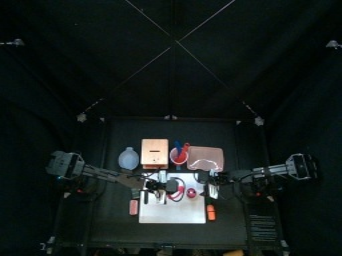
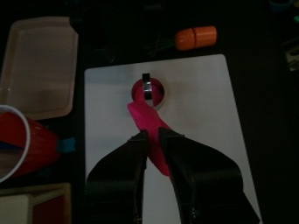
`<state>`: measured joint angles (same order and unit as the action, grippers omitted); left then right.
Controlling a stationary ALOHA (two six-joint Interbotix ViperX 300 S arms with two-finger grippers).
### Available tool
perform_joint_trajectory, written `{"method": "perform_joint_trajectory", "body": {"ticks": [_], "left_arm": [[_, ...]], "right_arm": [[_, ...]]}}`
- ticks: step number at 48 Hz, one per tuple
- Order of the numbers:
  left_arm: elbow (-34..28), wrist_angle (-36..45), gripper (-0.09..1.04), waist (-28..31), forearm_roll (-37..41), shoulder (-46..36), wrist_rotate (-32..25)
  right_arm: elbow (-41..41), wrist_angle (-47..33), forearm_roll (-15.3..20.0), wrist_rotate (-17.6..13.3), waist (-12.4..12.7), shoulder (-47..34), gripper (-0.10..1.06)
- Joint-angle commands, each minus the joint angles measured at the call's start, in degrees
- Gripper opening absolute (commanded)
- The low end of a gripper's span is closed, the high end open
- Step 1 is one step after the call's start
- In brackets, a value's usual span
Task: Get the cutter from the drawer then cut the dough then place the extra dough in the bowl
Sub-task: Place the extra dough in the bowl
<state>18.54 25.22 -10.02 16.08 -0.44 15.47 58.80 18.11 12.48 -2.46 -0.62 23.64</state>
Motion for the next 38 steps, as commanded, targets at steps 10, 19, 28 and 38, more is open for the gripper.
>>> {"method": "perform_joint_trajectory", "body": {"ticks": [10, 19, 28, 38], "left_arm": [[7.91, 3.52, 0.61, 0.97, 1.32, -12.30, 0.70], [14.59, 3.60, 0.61, 3.69, 1.41, -20.30, 2.29], [21.27, 1.85, 0.61, 7.29, 1.41, -29.18, 3.52], [28.48, 0.09, 0.61, 13.27, 1.23, -38.94, 3.60]], "right_arm": [[-0.62, -0.35, 0.18, -0.09, 0.18, 0.62, 1.00], [-0.79, -0.26, 0.18, -0.09, 0.44, 0.53, 1.00], [-0.88, -0.35, 0.18, -0.18, 0.79, 0.44, 1.00], [-1.23, -0.35, 0.26, -0.18, 0.88, -0.26, 1.00]]}}
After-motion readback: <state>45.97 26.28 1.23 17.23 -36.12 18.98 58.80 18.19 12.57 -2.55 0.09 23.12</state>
